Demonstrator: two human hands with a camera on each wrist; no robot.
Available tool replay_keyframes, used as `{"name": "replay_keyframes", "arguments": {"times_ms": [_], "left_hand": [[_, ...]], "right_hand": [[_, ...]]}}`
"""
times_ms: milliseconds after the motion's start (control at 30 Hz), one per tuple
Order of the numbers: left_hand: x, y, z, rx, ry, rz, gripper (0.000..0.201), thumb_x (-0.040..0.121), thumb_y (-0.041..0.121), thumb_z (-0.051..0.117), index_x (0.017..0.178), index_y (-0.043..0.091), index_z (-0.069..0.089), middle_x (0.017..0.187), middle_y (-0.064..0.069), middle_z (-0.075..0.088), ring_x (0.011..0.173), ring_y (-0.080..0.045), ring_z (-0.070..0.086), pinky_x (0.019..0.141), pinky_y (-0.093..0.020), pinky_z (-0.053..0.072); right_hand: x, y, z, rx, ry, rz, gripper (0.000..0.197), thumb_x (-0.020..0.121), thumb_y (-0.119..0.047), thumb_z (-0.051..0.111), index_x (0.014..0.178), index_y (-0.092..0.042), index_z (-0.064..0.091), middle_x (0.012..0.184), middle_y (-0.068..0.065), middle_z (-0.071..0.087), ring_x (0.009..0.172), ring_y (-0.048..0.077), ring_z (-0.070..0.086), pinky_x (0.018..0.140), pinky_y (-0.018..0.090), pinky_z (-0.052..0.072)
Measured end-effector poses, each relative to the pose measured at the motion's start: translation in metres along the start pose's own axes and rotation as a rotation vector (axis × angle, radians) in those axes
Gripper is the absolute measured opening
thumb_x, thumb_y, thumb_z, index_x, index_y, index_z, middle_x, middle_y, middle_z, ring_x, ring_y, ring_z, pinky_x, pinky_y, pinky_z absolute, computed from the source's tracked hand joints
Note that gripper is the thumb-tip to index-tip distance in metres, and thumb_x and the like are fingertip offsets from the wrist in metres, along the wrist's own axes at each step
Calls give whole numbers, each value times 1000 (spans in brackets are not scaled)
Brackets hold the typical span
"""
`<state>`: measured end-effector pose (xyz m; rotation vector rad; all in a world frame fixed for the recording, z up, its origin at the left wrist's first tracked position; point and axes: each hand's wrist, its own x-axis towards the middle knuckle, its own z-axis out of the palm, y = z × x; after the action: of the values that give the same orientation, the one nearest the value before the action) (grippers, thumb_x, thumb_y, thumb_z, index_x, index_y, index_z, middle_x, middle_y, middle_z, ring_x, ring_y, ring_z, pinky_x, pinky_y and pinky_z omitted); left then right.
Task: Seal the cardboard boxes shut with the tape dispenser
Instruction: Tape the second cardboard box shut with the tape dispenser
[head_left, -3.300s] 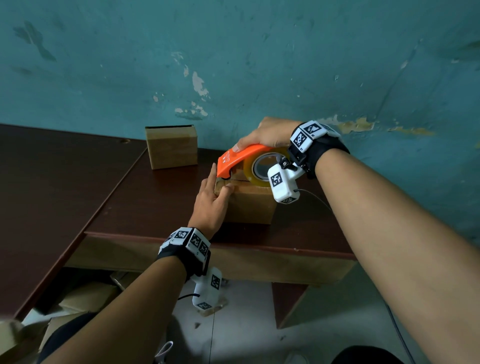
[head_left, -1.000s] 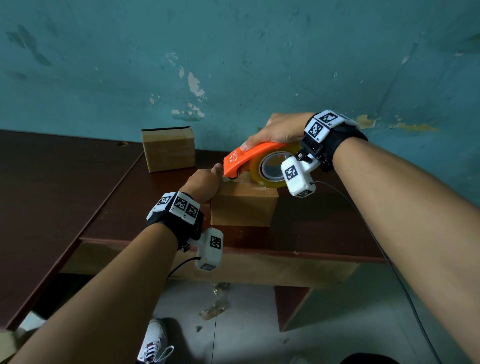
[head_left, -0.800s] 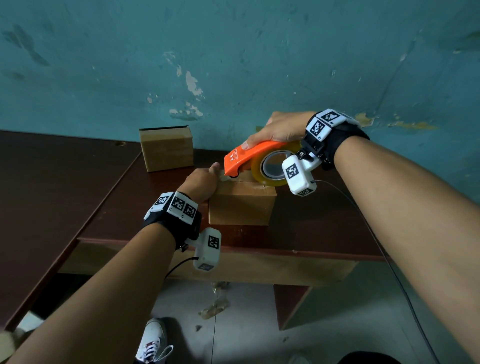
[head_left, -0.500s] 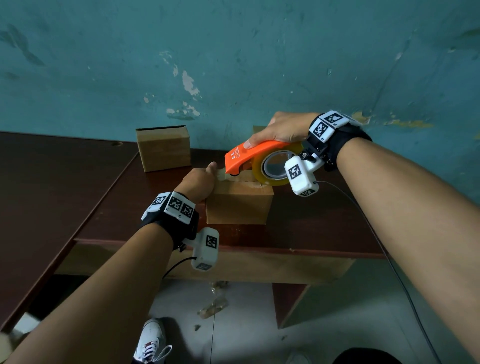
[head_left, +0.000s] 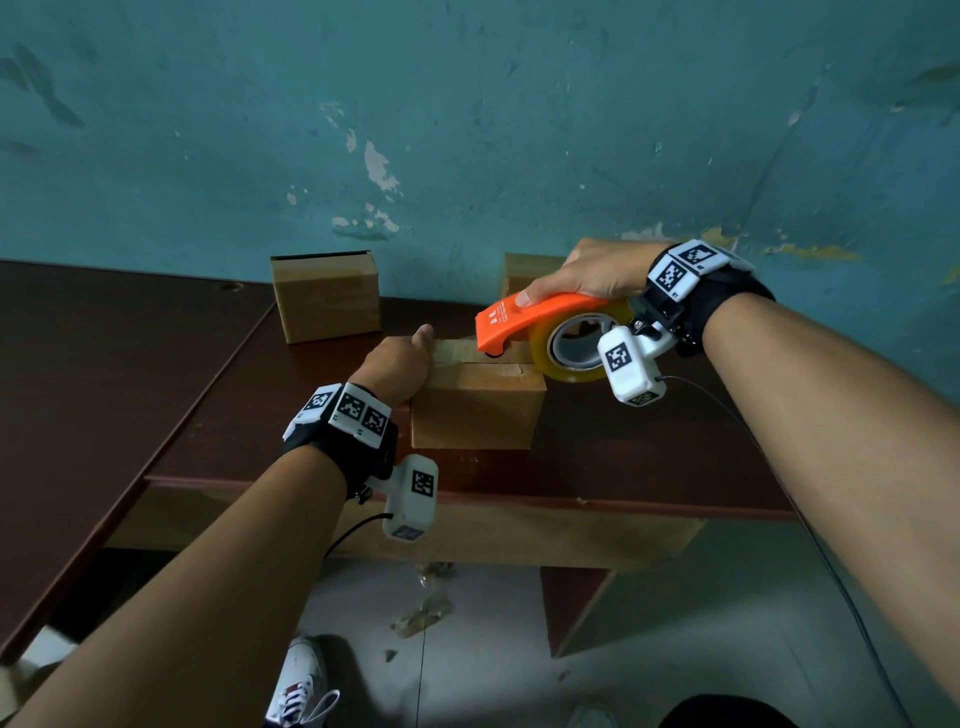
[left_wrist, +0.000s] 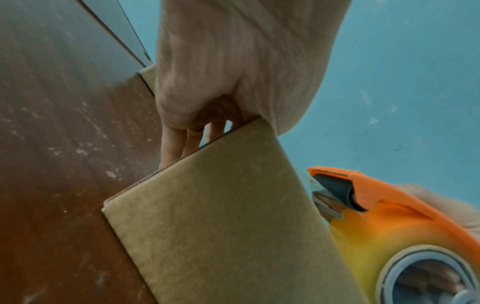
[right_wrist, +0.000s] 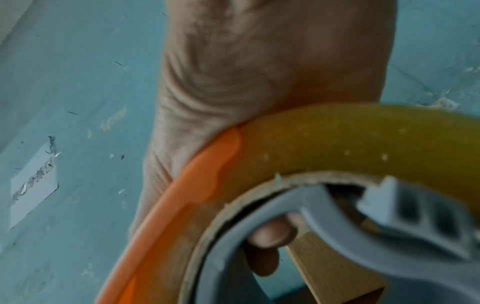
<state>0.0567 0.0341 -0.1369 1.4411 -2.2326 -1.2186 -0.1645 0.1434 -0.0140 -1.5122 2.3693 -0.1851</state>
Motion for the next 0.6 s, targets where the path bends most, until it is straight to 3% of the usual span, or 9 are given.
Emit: {"name": "replay_keyframes", "arguments": {"times_ms": [133, 233, 333, 433, 533, 600], "left_hand": [[-1, 1, 0, -1, 11, 10, 55, 116, 44, 23, 153, 12, 48, 129, -21, 62, 120, -35, 62, 107, -49, 52], [-1, 1, 1, -9, 16, -11, 58, 115, 49, 24, 152, 12, 50, 111, -13, 60, 106, -30, 62, 98, -44, 53], [-4, 3, 0, -34, 14, -18, 59, 115, 49, 25, 148, 9, 52, 122, -19, 63, 118, -34, 63, 109, -50, 51], [-8, 4, 0, -11, 4, 4, 51, 116, 42, 25, 151, 12, 48, 129, -22, 62, 121, -36, 63, 109, -51, 51], [-11, 4, 1, -20, 3, 2, 46, 117, 35, 26, 151, 12, 48, 129, -23, 62, 120, -37, 63, 107, -52, 53], [-11, 5, 1, -12, 8, -1, 49, 117, 39, 26, 151, 13, 48, 127, -22, 62, 118, -36, 64, 107, -51, 53]], "right_hand": [[-1, 4, 3, 31, 11, -2, 63, 77, -78, 74, 80, -16, 70, 78, 4, 71, 67, 17, 64, 70, 30, 48], [-4, 6, 3, 39, 16, -8, 60, 79, -76, 74, 77, -16, 70, 75, 3, 71, 64, 16, 64, 68, 28, 48], [-6, 15, 3, 64, 1, -8, 60, 80, -74, 74, 78, -14, 72, 79, 6, 73, 66, 18, 66, 70, 30, 49], [-7, 24, 5, 96, -5, 0, 61, 80, -73, 75, 81, -12, 75, 82, 8, 75, 69, 20, 68, 73, 32, 50], [-9, 31, 5, 119, 14, 9, 60, 79, -73, 76, 80, -13, 75, 76, 5, 75, 63, 17, 68, 66, 28, 50], [-10, 34, 6, 122, 14, 7, 59, 80, -72, 75, 77, -13, 75, 70, 1, 74, 59, 14, 68, 64, 26, 49]]}}
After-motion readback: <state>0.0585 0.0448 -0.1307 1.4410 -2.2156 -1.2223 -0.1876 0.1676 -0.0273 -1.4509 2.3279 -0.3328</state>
